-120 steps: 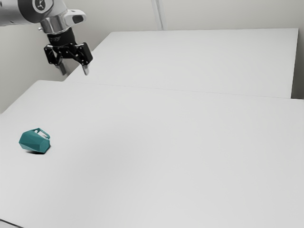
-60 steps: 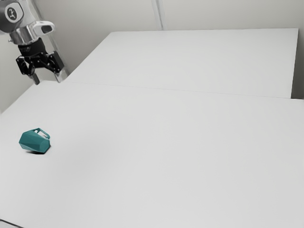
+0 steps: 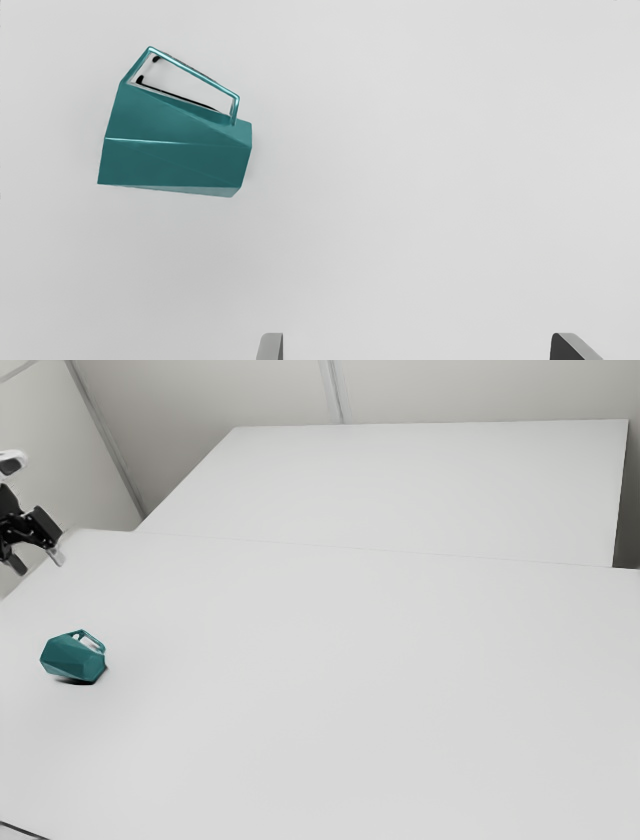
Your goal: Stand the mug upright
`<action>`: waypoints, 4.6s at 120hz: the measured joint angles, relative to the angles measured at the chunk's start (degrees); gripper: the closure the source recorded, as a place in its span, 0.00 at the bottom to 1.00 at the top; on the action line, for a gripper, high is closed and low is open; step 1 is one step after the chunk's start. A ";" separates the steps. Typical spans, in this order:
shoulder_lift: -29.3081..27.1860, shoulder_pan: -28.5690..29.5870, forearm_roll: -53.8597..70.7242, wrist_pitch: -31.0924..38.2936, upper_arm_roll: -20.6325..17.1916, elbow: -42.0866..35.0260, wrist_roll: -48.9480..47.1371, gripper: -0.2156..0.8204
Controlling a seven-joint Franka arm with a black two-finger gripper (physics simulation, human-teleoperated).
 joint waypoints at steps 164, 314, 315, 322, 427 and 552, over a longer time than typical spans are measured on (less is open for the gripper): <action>24.72 21.56 -24.21 7.67 -0.55 3.93 46.25 0.23; 31.23 21.00 -27.66 7.27 -4.82 3.66 52.83 0.24; 31.23 21.01 -27.66 7.25 -4.82 3.63 52.84 0.24; 31.22 21.03 -27.67 7.12 -4.83 3.45 52.93 0.28; 20.39 17.83 -27.48 7.18 -4.78 -3.95 53.29 0.92; -2.00 -13.43 -3.96 14.43 -3.84 -18.93 24.72 0.96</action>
